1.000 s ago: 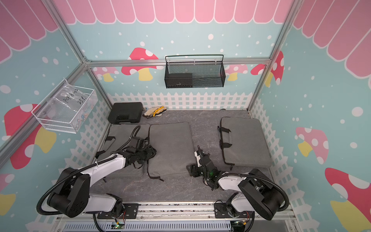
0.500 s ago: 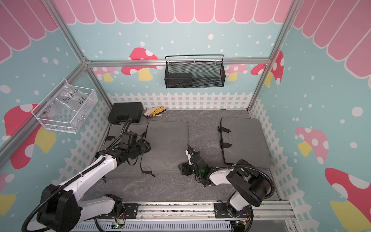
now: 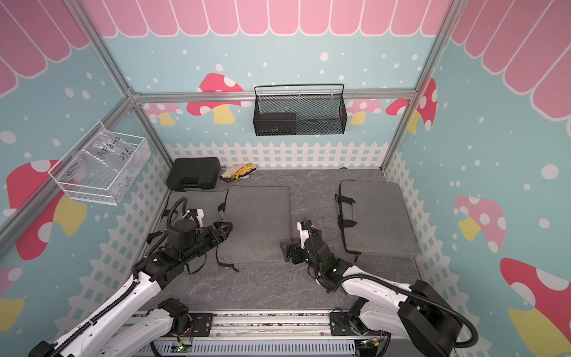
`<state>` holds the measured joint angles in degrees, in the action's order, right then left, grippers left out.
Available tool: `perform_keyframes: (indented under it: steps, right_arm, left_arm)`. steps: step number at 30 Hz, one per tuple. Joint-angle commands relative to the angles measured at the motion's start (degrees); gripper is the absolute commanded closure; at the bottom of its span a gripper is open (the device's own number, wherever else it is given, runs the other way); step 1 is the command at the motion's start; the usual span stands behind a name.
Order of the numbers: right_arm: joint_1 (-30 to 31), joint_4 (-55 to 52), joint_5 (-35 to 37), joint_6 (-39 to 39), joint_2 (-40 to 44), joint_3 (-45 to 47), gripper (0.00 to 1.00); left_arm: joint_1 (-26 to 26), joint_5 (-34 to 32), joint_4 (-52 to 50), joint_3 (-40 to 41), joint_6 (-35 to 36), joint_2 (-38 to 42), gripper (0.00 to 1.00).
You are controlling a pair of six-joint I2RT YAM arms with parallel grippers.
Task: Put the mouse into the laptop bag
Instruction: Adjust the zippered laptop bag at the center of the board.
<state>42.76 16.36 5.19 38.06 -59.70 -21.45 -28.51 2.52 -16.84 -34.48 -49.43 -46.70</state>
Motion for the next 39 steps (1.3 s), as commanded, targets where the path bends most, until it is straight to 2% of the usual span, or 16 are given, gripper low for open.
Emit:
perform_keyframes:
  steps: [1, 4, 8, 14, 17, 20, 24, 27, 34, 39]
  right_arm:
    - [-4.6, -7.6, 1.0, -2.2, 6.5, 2.3, 0.07]
    - [-12.9, -9.5, -5.3, -3.4, 12.7, 4.1, 0.06]
    - [-19.5, -14.2, -7.0, -5.1, 17.9, 4.5, 0.04]
    - [-27.7, -16.3, -11.8, -5.7, 20.1, 4.7, 0.00]
    - [-31.3, -18.6, -9.4, -6.0, 22.0, 3.6, 0.00]
    - [-35.2, -19.9, -7.7, -6.5, 24.2, 2.6, 0.00]
    - [-38.9, -20.4, -4.2, -7.1, 24.2, 3.4, 0.00]
    - [-40.8, -20.1, -5.1, -6.5, 24.6, 4.2, 0.01]
    - [-44.7, -19.7, -7.0, -5.1, 28.2, 6.2, 0.00]
    - [-52.3, -16.6, -16.3, -5.0, 23.3, 7.0, 0.00]
  left_arm:
    - [-7.3, -2.4, 7.8, 1.1, -2.2, 0.4, 0.20]
    - [-14.6, -4.9, 14.2, 1.5, -3.6, -2.6, 0.20]
    - [-22.3, -6.4, 24.4, 0.8, -5.0, -10.5, 0.20]
    - [-31.4, -6.3, 31.1, -9.5, -5.4, -29.5, 0.22]
    - [-34.2, -3.6, 36.5, -14.6, -6.6, -39.3, 0.23]
    - [-35.8, 0.8, 39.4, -22.5, -7.7, -50.1, 0.25]
    - [-35.9, 10.3, 40.9, -34.8, -11.3, -64.9, 0.30]
    - [-35.9, 14.3, 39.9, -42.5, -13.4, -73.1, 0.32]
    - [-35.8, 16.4, 37.8, -51.9, -16.0, -82.7, 0.32]
    - [-34.7, 16.2, 39.6, -53.3, -17.9, -85.8, 0.32]
